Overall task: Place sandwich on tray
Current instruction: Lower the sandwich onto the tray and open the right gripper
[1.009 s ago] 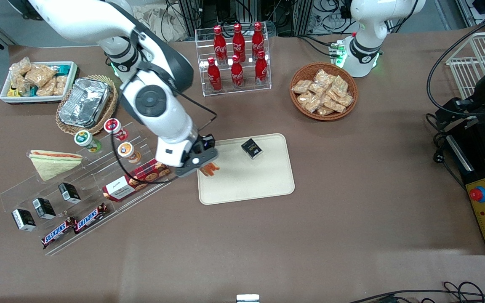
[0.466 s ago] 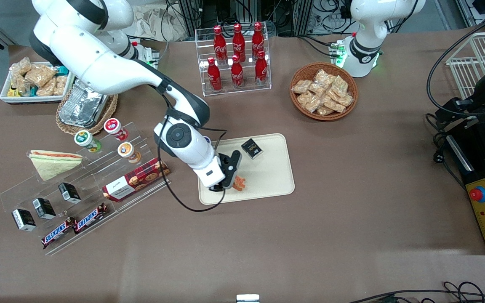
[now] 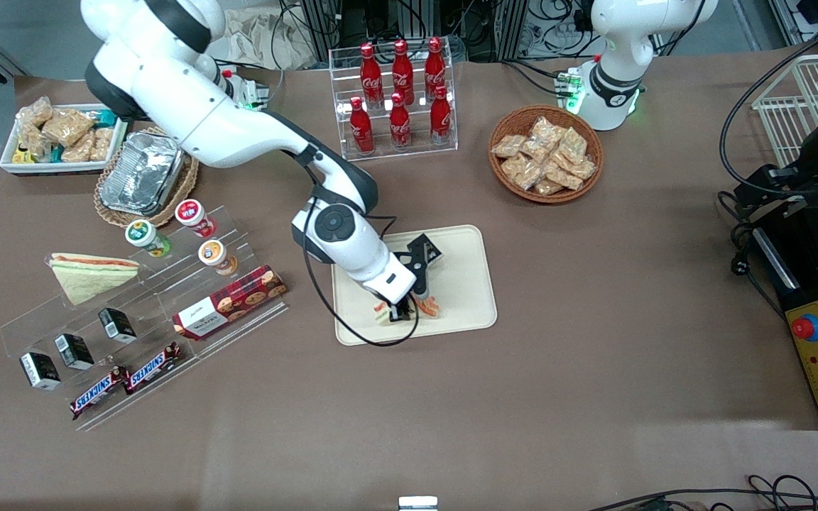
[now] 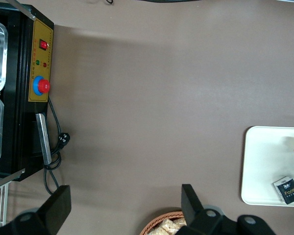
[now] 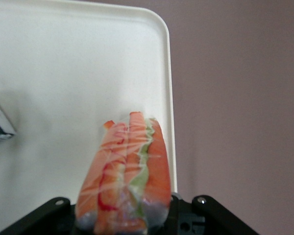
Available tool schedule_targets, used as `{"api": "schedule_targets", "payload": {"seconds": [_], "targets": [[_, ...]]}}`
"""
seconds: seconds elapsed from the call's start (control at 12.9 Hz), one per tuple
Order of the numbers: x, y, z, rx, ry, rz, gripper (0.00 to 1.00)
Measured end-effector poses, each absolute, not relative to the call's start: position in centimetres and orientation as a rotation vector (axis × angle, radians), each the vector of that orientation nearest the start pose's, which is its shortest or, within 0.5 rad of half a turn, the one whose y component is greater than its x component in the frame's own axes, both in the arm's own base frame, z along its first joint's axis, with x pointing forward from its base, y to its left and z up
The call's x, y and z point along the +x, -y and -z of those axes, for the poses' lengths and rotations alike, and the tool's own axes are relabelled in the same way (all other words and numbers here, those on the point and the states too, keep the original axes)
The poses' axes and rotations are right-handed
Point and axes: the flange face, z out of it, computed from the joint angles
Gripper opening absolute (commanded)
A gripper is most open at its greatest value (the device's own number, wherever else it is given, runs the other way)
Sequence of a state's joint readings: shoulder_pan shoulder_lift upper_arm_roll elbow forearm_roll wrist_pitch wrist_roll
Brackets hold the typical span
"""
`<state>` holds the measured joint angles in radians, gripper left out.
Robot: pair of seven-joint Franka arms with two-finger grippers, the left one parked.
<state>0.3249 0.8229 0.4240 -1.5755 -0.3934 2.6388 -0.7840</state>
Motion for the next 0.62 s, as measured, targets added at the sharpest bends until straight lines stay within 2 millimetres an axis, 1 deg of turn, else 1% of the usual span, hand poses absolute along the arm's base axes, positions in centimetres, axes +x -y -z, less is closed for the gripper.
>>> {"api": "schedule_targets", "payload": {"seconds": [0.08, 0.16, 0.39, 0.62], "targets": [[56.2, -46.5, -21.6, 2.066, -2.343, -0.523, 0.82], [56.3, -46.6, -21.4, 2.053, -2.35, -0.526, 0.99], [57.3, -46.3, -22.0, 2.054, -2.333, -0.548, 0.99], [57.4, -46.3, -22.1, 2.081, -2.324, -0.553, 0.99]]}}
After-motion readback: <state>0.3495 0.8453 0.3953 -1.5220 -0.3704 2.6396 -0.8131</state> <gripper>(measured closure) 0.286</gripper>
